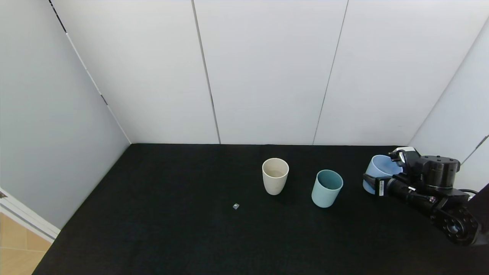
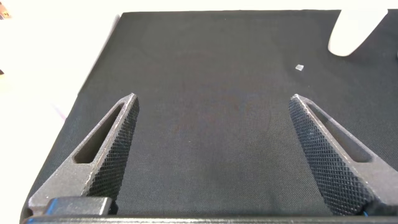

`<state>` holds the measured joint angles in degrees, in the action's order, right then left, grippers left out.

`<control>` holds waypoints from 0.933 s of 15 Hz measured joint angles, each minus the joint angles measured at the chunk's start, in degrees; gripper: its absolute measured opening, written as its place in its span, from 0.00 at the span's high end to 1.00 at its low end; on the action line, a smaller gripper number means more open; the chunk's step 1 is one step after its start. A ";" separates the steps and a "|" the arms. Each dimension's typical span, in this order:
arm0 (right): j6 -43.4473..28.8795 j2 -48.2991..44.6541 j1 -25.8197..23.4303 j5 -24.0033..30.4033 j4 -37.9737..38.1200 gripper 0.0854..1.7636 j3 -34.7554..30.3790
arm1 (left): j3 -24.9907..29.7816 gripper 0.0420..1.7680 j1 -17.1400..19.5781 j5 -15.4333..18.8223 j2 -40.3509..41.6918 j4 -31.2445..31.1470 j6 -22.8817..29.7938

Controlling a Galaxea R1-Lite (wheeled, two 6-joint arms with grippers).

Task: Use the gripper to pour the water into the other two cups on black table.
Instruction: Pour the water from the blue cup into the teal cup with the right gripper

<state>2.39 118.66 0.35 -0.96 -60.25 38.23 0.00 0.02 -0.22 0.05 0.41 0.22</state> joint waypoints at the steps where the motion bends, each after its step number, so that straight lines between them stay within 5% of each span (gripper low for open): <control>1: -0.09 -1.11 0.16 0.00 1.54 0.30 -0.04 | 0.00 0.03 0.00 0.00 0.00 0.00 0.02; 7: -0.41 -9.68 1.43 -0.07 11.74 0.30 1.99 | 0.00 0.03 0.00 0.00 0.00 0.00 0.00; 14: 1.94 -17.57 1.93 -0.22 32.57 0.30 15.90 | 0.00 0.03 0.02 -0.02 0.00 0.00 0.02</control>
<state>4.33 101.10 2.28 -1.18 -27.67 54.13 0.00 0.05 -0.24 0.05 0.41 0.24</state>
